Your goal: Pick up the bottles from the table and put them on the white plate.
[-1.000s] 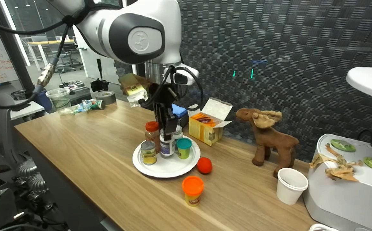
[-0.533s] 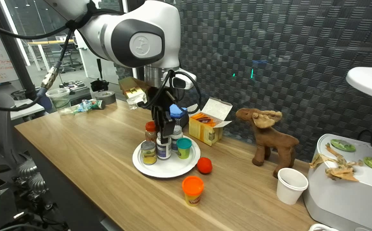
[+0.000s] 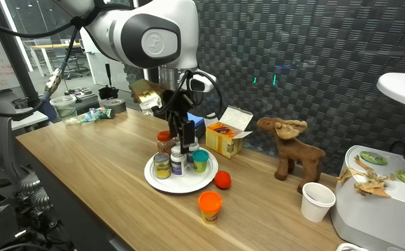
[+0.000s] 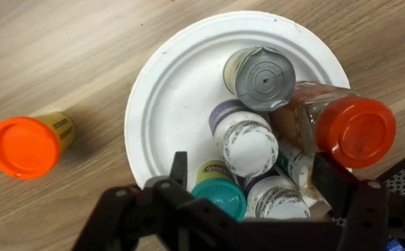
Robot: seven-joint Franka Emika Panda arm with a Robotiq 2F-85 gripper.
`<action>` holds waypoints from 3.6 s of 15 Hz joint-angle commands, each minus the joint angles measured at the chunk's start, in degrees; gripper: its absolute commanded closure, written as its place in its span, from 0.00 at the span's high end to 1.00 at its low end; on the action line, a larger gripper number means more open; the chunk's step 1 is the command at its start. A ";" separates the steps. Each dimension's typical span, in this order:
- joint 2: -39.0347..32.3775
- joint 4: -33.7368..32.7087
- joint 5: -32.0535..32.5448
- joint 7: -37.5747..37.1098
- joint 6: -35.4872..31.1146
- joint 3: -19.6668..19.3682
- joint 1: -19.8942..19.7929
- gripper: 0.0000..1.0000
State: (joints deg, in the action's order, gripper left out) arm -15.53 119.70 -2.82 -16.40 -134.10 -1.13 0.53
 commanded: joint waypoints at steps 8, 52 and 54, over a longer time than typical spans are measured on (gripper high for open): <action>3.21 -0.12 0.32 -1.62 -1.03 -3.26 -1.59 1.00; 4.62 9.29 2.84 -7.34 -6.58 -9.94 -4.50 0.29; 6.44 9.52 3.85 -7.59 -6.10 -9.22 -3.80 0.29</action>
State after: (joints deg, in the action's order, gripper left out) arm -14.11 127.03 -1.02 -22.07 -141.04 -10.55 -4.89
